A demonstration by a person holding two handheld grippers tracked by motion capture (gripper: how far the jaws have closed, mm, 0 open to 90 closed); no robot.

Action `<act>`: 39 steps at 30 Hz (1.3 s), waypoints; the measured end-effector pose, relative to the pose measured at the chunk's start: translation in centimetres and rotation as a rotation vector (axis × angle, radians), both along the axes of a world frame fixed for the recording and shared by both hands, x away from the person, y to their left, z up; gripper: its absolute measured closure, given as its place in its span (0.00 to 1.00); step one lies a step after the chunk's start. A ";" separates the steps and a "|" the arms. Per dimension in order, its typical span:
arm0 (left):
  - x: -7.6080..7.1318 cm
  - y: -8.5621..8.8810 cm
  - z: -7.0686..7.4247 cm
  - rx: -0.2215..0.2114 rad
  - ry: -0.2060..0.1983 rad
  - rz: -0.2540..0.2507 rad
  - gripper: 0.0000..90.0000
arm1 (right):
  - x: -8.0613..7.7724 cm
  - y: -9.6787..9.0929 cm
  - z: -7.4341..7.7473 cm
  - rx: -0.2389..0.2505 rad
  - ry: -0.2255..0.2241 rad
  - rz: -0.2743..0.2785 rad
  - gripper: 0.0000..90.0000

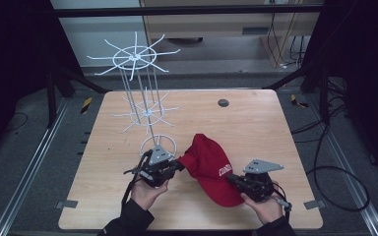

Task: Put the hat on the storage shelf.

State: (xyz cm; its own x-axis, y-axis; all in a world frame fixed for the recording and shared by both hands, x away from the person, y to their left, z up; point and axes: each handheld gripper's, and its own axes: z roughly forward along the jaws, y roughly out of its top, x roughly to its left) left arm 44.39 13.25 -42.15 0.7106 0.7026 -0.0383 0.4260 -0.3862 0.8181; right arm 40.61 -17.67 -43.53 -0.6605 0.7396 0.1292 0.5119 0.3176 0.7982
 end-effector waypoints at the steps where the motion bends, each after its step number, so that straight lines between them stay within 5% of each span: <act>1: 0.0 0.2 -0.2 0.005 0.002 0.000 0.95 | 0.0 0.1 -0.3 -0.009 0.009 0.000 0.98; 11: -0.4 0.8 -3.6 0.103 0.029 -0.001 0.93 | 0.2 0.3 -1.9 -0.038 -0.001 -0.025 0.92; 16: -0.7 1.7 -4.1 0.151 0.052 0.015 0.73 | 0.5 0.4 -2.3 -0.056 -0.025 -0.054 0.83; 24: -1.9 5.0 -4.0 0.149 0.074 0.043 0.56 | 1.7 1.1 -2.2 -0.058 -0.071 -0.096 0.62; 29: -2.5 7.9 -3.6 0.113 0.076 0.103 0.52 | 2.7 2.0 -1.5 -0.034 -0.079 -0.097 0.54; 39: -1.8 13.0 -3.3 0.069 0.045 0.252 0.48 | 5.6 6.9 1.6 0.017 -0.112 -0.067 0.30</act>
State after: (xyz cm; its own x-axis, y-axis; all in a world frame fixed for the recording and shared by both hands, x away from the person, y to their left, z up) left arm 42.56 26.28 -45.47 0.5115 0.8592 -0.0120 0.5513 -0.3174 0.7716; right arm 46.18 -10.73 -41.94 -0.6206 0.7810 0.0707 0.4388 0.2712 0.8567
